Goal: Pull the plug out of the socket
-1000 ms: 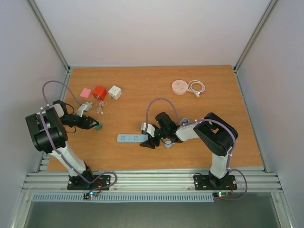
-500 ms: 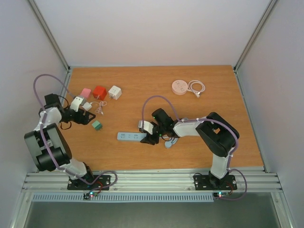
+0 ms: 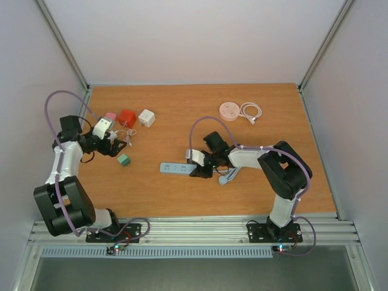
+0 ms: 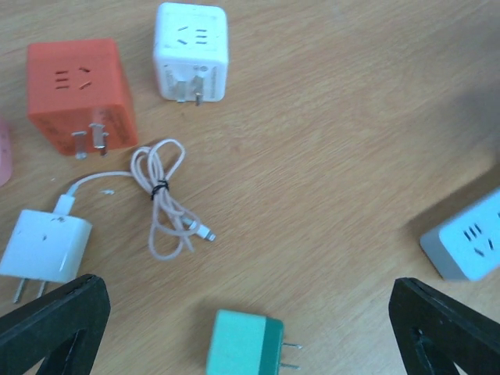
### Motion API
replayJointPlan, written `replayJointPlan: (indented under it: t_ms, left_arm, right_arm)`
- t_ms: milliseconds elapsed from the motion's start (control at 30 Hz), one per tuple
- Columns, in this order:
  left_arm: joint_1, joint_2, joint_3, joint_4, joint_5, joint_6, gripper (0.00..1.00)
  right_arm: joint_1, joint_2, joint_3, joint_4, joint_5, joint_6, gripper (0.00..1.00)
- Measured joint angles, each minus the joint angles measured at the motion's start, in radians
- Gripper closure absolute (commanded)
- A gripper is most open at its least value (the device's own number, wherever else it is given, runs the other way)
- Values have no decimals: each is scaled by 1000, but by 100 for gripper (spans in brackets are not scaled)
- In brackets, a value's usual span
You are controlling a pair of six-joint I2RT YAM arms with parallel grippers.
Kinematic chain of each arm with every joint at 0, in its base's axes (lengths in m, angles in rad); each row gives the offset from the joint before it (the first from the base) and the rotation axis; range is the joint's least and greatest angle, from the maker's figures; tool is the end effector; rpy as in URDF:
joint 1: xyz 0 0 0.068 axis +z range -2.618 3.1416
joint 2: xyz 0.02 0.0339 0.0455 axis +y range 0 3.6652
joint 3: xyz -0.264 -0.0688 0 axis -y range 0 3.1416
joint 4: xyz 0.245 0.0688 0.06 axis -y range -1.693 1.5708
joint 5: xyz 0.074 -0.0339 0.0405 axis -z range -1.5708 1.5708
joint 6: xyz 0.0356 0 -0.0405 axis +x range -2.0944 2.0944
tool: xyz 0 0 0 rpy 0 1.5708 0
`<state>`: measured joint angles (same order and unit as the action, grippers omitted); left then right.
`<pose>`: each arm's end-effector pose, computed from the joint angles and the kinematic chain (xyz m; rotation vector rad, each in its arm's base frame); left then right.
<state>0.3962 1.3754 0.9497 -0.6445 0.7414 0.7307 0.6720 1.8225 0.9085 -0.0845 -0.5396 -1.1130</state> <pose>0.2535 0.0800 0.2380 0.6091 2.2328 -0.4423 0.2543 0.2257 0.1239 -2.0150 1.3700 0.4991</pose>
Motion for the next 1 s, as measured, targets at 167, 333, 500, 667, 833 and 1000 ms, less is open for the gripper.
replayJointPlan:
  t_ms: [167, 333, 500, 667, 833, 1000]
  left_arm:
    - [-41, -17, -14, 17, -15, -25, 0]
    - [-60, -16, -15, 33, -23, -52, 0]
    - [-78, -16, -15, 53, -31, -78, 0]
    - [-95, -14, -15, 81, -42, -114, 0]
    - [-105, -13, -15, 96, -50, -140, 0]
    - [-108, -7, -15, 97, -51, -149, 0]
  right_arm:
    - [-120, -14, 12, -88, -24, -108, 70]
    - [-235, -14, 28, -158, -55, -227, 70]
    - [-354, -10, 57, -225, -64, -331, 70]
    - [-455, 22, 98, -268, -75, -426, 70]
    - [-534, 79, 171, -340, -111, -492, 70]
    - [-605, 92, 199, -367, -106, -550, 69]
